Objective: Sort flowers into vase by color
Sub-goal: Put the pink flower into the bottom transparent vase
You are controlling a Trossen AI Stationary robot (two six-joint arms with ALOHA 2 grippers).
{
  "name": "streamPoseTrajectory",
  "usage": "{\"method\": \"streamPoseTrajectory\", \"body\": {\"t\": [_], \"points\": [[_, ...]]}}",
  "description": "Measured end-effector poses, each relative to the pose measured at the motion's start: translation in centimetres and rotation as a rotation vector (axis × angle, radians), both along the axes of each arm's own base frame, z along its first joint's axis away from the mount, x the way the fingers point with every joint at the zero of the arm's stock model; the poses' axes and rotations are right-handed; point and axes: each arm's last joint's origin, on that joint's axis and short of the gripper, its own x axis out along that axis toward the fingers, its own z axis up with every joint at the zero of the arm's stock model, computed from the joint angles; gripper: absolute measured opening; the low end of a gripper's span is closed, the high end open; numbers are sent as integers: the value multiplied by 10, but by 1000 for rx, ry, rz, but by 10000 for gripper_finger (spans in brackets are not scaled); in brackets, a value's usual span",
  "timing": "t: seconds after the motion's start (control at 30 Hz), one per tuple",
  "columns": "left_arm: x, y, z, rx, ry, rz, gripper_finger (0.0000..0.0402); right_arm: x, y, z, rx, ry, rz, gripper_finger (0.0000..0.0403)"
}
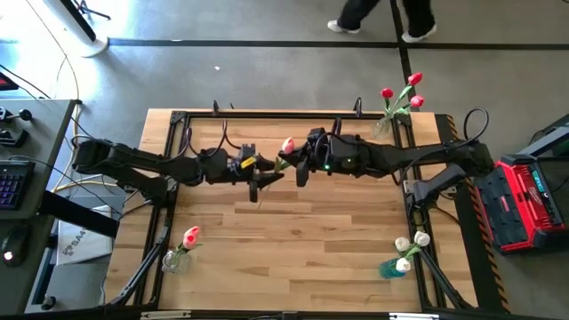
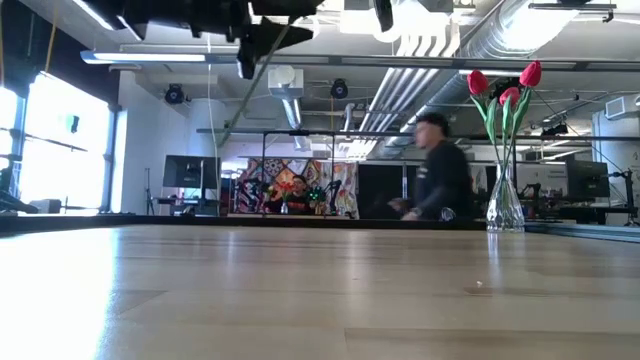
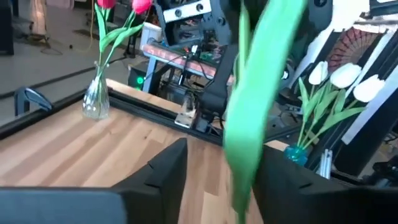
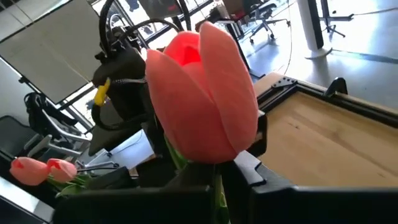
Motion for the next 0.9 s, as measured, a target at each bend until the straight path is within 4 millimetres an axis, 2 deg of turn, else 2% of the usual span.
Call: {"method": "streamPoseTrajectory", "body": {"t": [0.33,0.47,0.67,0.77,0.9], "points": [[0,-1,12,48,-24,-26,12,-1,1,-4,9,41,8,4],[-2,-2,14,55,-19,-65,6,-1,5,-4,-36,45,28,40],[-15,-6,24,59,-18,-94,2,0,10,1,-60,4,6,146],[-30,-11,36,108,-24,-108,1,-2,8,3,-22,-15,-40,188],[-59,-20,53,185,-34,-148,1,-5,7,5,6,-30,-95,210]]}}
